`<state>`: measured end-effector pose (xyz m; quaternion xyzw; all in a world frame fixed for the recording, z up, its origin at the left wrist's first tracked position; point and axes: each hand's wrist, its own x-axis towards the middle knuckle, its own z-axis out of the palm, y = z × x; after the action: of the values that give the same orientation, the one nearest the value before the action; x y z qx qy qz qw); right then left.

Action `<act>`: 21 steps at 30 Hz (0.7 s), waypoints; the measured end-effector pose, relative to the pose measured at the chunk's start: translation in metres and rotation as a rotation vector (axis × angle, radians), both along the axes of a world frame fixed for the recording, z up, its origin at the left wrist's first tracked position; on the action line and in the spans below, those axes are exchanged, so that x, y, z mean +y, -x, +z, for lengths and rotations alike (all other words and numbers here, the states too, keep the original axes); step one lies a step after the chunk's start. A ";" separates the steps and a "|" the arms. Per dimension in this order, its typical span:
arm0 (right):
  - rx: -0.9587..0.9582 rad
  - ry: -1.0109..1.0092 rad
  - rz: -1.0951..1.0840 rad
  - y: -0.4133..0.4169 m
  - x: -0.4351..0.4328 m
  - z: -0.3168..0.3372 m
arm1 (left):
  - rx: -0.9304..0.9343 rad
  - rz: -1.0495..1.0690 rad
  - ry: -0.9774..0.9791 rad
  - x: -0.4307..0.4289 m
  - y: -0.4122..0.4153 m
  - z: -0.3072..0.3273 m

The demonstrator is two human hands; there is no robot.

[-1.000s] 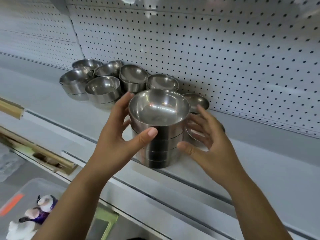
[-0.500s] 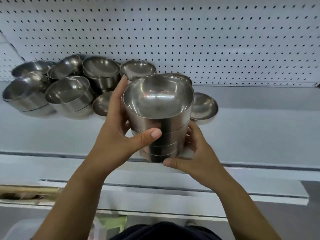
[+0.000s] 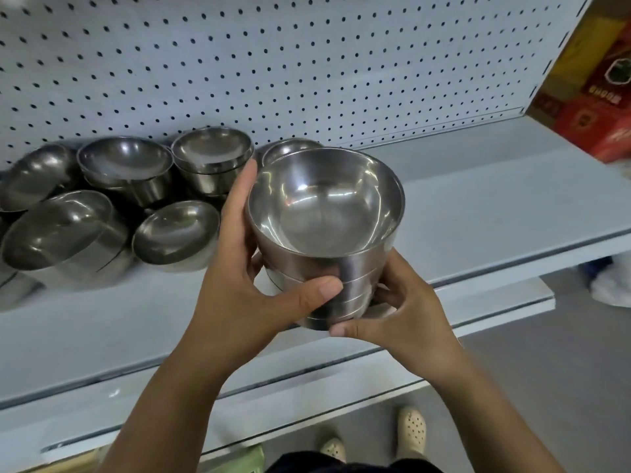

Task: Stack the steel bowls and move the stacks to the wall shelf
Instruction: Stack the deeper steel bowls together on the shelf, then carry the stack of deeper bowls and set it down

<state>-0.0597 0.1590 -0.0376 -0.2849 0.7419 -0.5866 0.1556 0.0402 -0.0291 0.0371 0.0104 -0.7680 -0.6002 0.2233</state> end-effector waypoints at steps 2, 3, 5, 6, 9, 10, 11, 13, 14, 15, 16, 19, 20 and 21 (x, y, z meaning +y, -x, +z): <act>0.017 0.007 -0.073 -0.004 0.012 0.002 | 0.010 -0.057 -0.023 0.009 0.007 0.001; 0.029 0.009 -0.106 -0.006 0.019 0.003 | 0.014 -0.086 -0.037 0.014 0.011 0.002; 0.044 0.013 -0.165 -0.008 0.036 0.006 | 0.019 -0.163 -0.061 0.024 0.020 0.003; 0.045 0.018 -0.191 -0.008 0.045 0.007 | 0.023 -0.212 -0.066 0.030 0.026 0.005; 0.052 0.023 -0.267 -0.008 0.076 0.011 | 0.033 -0.364 -0.116 0.050 0.048 0.009; 0.055 0.021 -0.297 -0.007 0.087 0.012 | 0.026 -0.397 -0.143 0.060 0.056 0.010; 0.052 0.022 -0.328 -0.007 0.099 0.012 | 0.018 -0.421 -0.166 0.070 0.063 0.010; 0.044 0.019 -0.392 -0.006 0.125 0.011 | 0.002 -0.460 -0.199 0.093 0.078 0.009; 0.043 0.016 -0.422 -0.006 0.138 0.010 | -0.009 -0.482 -0.208 0.105 0.085 0.008; 0.042 0.015 -0.449 -0.006 0.151 0.009 | -0.021 -0.507 -0.211 0.117 0.091 0.008; 0.041 0.016 -0.476 -0.006 0.165 0.007 | -0.032 -0.532 -0.205 0.130 0.098 0.007; 0.032 0.029 -0.564 -0.004 0.208 0.004 | -0.063 -0.612 -0.178 0.172 0.119 0.007; 0.027 0.033 -0.595 -0.003 0.223 0.005 | -0.075 -0.634 -0.169 0.187 0.126 0.007; 0.025 0.033 -0.623 -0.002 0.240 0.005 | -0.087 -0.658 -0.162 0.204 0.133 0.007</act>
<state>-0.0573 0.3987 -0.0326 -0.0535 0.7859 -0.6144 -0.0453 -0.0932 0.1752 0.0439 -0.1945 -0.6888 -0.6982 -0.0167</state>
